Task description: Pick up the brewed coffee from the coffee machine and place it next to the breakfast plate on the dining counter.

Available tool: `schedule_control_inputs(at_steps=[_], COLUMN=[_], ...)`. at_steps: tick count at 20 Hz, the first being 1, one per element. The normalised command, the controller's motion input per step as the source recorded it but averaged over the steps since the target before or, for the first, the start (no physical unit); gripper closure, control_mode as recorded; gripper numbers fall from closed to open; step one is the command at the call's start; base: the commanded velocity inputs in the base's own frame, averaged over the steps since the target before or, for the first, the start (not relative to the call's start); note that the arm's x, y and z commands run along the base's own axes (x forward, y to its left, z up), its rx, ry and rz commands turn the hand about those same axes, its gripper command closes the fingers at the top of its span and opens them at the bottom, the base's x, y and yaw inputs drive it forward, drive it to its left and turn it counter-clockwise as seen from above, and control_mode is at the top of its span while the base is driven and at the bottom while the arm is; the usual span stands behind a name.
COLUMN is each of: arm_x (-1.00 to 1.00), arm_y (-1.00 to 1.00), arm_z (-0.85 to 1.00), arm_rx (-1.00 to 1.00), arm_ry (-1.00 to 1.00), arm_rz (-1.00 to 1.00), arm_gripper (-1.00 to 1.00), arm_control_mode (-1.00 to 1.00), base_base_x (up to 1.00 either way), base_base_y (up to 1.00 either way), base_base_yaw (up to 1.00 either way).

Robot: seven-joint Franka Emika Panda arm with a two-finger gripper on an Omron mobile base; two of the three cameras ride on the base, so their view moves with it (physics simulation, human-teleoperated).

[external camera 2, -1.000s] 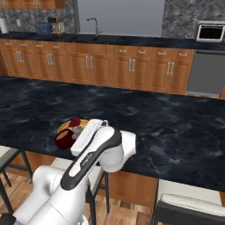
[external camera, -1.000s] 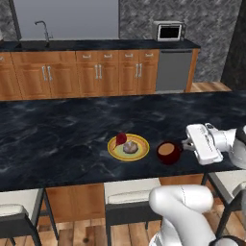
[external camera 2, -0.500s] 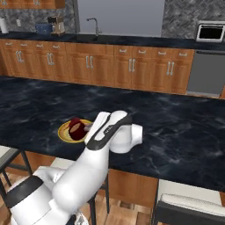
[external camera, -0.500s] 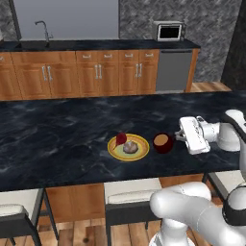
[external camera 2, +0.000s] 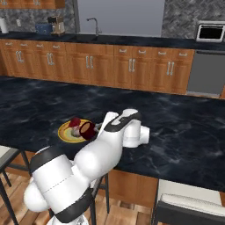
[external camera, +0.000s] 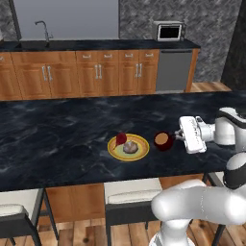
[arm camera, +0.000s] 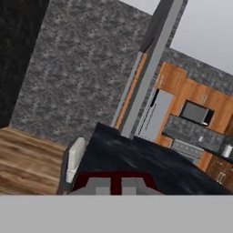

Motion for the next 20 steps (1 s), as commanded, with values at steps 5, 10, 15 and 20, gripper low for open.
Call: schedule_control_inputs(at_steps=[5,10,15,20], arm_x=[0.32,0.16,0.18,0.18], arm_y=[0.0,-0.09,-0.02,0.0], arm_z=[-0.3,-0.24,-0.26,-0.21], arm_rx=[0.0,0.0,0.0,0.0], arm_ry=[-0.09,-0.02,0.0,0.0], arm_rz=[-0.02,-0.05,-0.05,-0.04], arm_gripper=[1.0,1.0,1.0,1.0], arm_control_mode=[-1.0,-1.0,-1.0,-1.0], base_base_x=[0.0,0.0,0.0,0.0], base_base_y=[0.0,0.0,0.0,0.0], base_base_yaw=[0.0,0.0,0.0,0.0])
